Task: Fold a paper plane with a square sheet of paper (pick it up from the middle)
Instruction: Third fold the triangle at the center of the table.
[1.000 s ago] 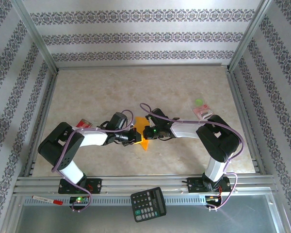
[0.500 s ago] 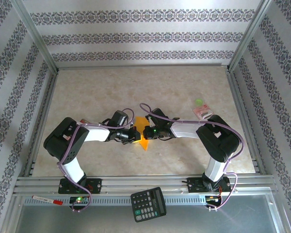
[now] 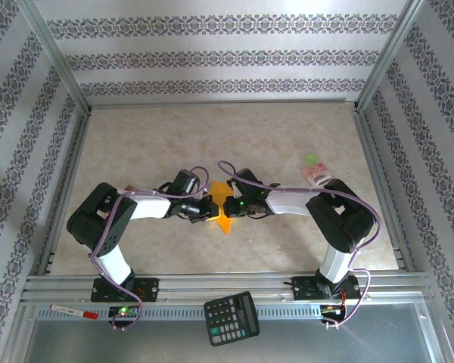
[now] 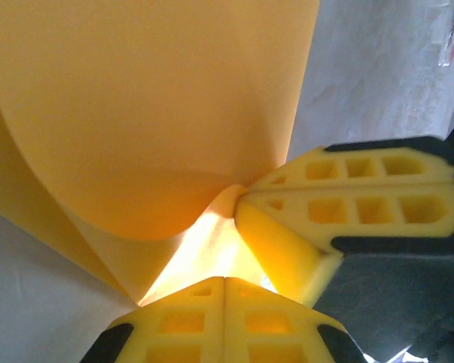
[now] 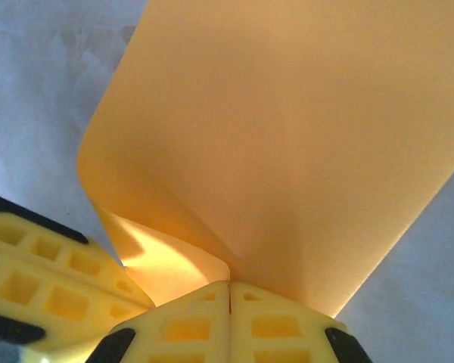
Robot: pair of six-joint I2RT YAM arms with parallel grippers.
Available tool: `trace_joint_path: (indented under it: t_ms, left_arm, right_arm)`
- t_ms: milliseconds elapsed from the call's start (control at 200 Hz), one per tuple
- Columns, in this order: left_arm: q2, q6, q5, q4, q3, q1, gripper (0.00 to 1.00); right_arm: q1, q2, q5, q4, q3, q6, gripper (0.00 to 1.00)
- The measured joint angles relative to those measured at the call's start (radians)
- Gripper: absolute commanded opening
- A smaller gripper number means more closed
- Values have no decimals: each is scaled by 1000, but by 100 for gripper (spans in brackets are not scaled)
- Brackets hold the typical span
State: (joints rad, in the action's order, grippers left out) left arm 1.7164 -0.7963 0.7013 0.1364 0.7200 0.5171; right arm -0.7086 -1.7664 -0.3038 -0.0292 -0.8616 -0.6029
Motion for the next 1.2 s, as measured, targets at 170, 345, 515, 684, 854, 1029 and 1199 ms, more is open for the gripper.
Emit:
trace_joint_path:
  t_ms: [170, 345, 515, 684, 854, 1029, 1199]
  left_arm:
    - [8, 11, -3, -8, 7, -15, 3]
    - [39, 26, -1, -17, 14, -16, 2]
    - [40, 41, -2, -21, 17, -18, 1]
    - [44, 54, 3, -21, 17, -21, 0]
    - [48, 71, 6, -18, 18, -21, 0]
    - [48, 87, 6, -18, 18, -21, 0]
    - [48, 90, 6, -18, 17, -21, 0]
  right_arm:
    - [0, 0, 0, 0, 0, 0, 0]
    - [0, 0, 0, 0, 0, 0, 0]
    - [0, 0, 0, -1, 0, 4, 0]
    - [0, 0, 0, -15, -9, 14, 2]
    - [0, 0, 3, -74, -31, 42, 13]
    - [26, 65, 34, -189, -35, 78, 23]
    - [36, 209, 52, -225, -4, 72, 24]
